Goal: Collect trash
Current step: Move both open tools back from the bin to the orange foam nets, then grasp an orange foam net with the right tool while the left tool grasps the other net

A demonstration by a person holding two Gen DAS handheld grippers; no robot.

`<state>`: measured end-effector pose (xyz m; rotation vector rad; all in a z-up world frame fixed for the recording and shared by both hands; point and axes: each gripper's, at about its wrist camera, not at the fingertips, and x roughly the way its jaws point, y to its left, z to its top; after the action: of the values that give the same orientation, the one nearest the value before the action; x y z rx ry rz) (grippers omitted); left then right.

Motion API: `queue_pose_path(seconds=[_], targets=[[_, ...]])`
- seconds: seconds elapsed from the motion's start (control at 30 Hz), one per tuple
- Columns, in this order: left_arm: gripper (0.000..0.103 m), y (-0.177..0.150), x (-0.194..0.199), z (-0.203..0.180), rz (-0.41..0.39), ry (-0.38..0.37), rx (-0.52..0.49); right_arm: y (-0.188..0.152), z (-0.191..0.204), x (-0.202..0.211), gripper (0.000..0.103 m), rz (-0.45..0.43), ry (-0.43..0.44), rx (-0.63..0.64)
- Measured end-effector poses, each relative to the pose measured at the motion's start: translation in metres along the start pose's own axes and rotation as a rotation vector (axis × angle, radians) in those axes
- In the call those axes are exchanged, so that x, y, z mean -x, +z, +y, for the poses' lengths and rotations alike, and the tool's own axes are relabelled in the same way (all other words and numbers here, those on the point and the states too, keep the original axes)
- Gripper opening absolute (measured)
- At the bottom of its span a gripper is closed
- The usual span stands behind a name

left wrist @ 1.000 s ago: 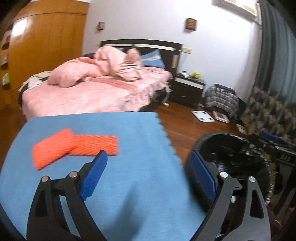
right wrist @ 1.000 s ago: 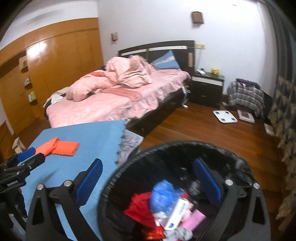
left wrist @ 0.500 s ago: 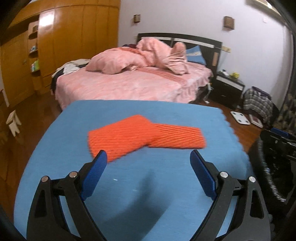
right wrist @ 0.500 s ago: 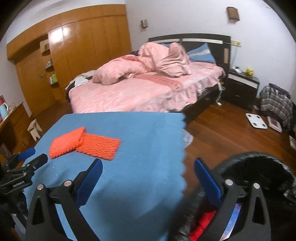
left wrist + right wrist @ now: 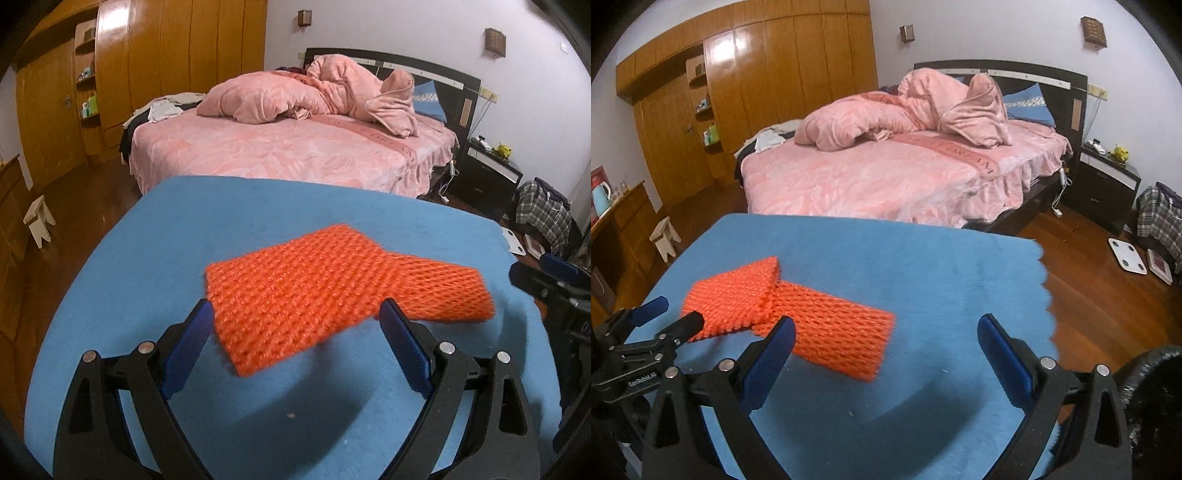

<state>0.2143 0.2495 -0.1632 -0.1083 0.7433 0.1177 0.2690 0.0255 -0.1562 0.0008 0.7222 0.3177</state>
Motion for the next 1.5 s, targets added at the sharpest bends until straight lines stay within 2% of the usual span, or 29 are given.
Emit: queue_pose_path(seconds=[0.23,0.43,0.6,0.67,0.7,0.77,0.9,0.93,1.0,1.07,1.2,1.27,1.5], targets=[[0.088,-0.002,-0.022,0.004,0.057,0.005,0.008,-0.006,0.007,-0.025,0.094,0.053,-0.004,0.011],[0.088,-0.005,-0.031,0.005,0.096,0.005,0.008,-0.012,0.011,-0.037,0.088,0.098,0.003,0.024],[0.088,-0.005,-0.034,0.004,0.11,0.005,0.009,-0.021,0.015,-0.046,0.075,0.139,0.036,0.035],[0.088,-0.005,-0.035,0.005,0.111,0.004,0.009,-0.022,0.016,-0.046,0.068,0.136,0.044,0.038],[0.088,-0.005,-0.035,0.004,0.113,0.004,0.009,-0.023,0.017,-0.046,0.062,0.136,0.054,0.038],[0.086,-0.005,-0.035,0.004,0.115,0.006,0.009,-0.024,0.02,-0.045,0.057,0.132,0.057,0.046],[0.079,-0.006,-0.034,0.006,0.108,0.005,0.022,-0.027,0.024,-0.044,0.043,0.127,0.071,0.053],[0.076,-0.007,-0.033,0.006,0.106,0.003,0.025,-0.027,0.025,-0.044,0.04,0.126,0.077,0.061],[0.07,-0.007,-0.032,0.007,0.099,0.001,0.029,-0.027,0.031,-0.043,0.027,0.122,0.087,0.087],[0.062,-0.006,-0.031,0.006,0.094,-0.003,0.028,-0.027,0.035,-0.042,0.023,0.118,0.088,0.106],[0.05,-0.006,-0.029,0.006,0.083,-0.005,0.031,-0.029,0.036,-0.041,0.021,0.115,0.094,0.102],[0.04,-0.005,-0.029,0.006,0.081,0.002,0.034,-0.028,0.035,-0.04,0.021,0.115,0.098,0.097],[0.03,-0.004,-0.028,0.004,0.072,0.007,0.027,-0.027,0.034,-0.036,0.019,0.104,0.113,0.079]])
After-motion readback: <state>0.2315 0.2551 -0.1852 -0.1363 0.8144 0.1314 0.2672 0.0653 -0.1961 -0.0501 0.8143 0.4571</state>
